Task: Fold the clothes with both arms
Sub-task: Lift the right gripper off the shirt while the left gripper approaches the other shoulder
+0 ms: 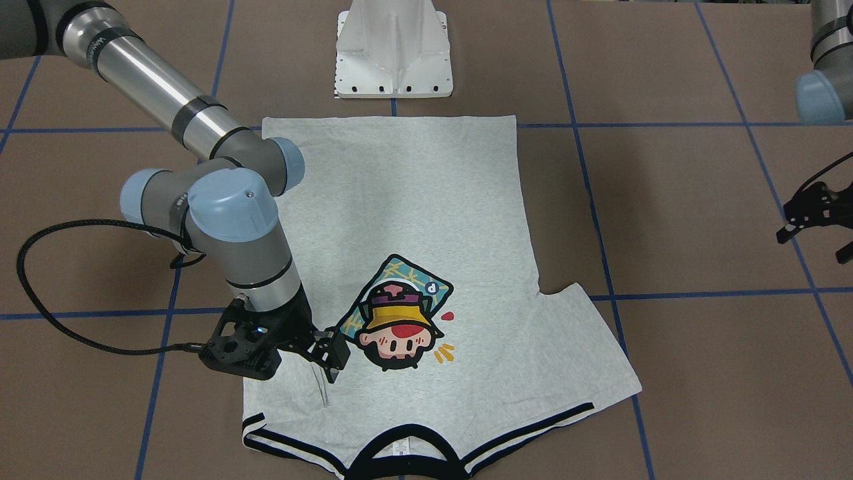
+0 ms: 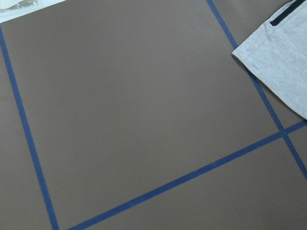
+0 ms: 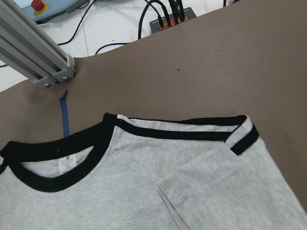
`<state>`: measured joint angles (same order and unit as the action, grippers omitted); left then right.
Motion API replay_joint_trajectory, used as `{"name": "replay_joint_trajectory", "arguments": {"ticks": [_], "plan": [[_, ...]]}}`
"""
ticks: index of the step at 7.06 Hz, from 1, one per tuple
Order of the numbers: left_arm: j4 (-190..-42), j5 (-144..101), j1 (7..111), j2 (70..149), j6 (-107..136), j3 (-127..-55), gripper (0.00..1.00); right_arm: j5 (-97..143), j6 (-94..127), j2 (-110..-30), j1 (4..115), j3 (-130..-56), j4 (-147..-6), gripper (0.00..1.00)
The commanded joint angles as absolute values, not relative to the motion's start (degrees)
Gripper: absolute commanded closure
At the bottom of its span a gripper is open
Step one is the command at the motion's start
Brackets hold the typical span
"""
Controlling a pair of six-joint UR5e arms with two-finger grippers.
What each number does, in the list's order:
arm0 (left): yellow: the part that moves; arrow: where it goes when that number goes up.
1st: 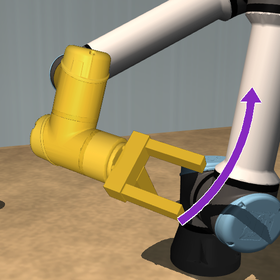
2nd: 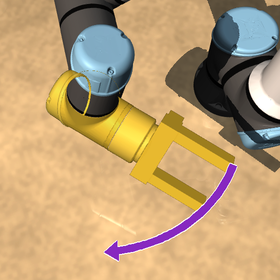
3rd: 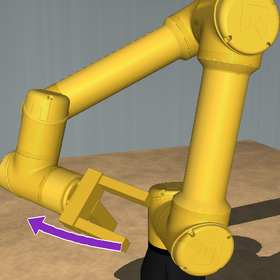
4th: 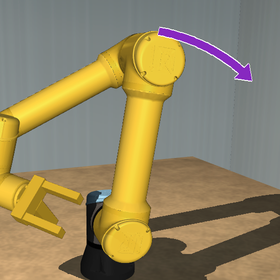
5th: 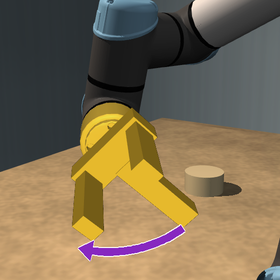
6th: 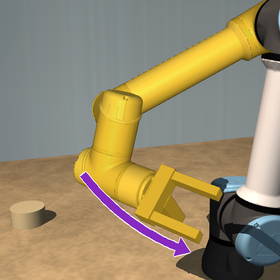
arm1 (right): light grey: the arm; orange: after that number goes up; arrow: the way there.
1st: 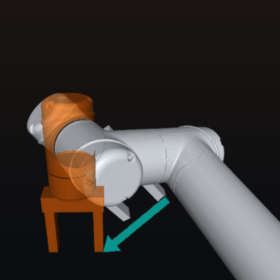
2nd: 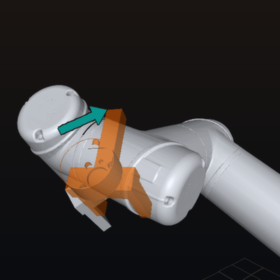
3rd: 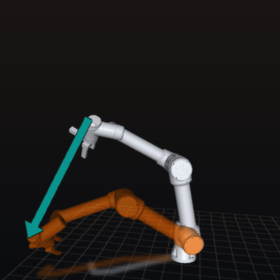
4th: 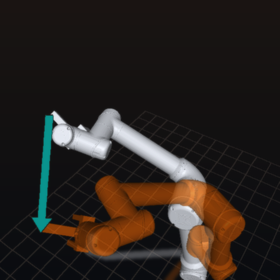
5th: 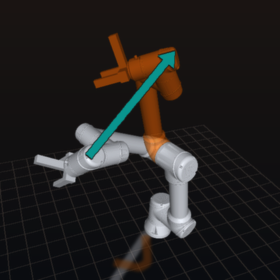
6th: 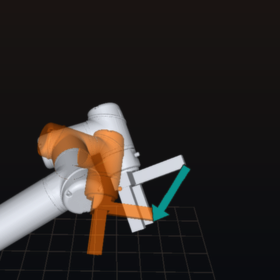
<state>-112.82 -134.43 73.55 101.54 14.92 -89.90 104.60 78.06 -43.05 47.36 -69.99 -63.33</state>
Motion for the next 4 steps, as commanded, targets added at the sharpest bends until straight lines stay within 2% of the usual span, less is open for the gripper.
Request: {"name": "replay_joint_trajectory", "arguments": {"ticks": [1, 2, 4], "plan": [[-112.9, -132.1, 67.5, 108.9, 26.3, -84.9, 0.01, 110.9, 77.8, -52.5, 50.1, -83.2, -64.6, 0.0], [-112.9, -131.9, 64.2, 111.6, 32.1, -83.5, 0.01, 111.3, 77.8, -57.0, 50.4, -88.8, -64.6, 0.0], [-120.0, -131.8, 63.5, 116.4, 41.2, -75.4, 0.01, 111.4, 77.8, -63.6, 50.5, -95.1, -64.3, 0.0]]}}
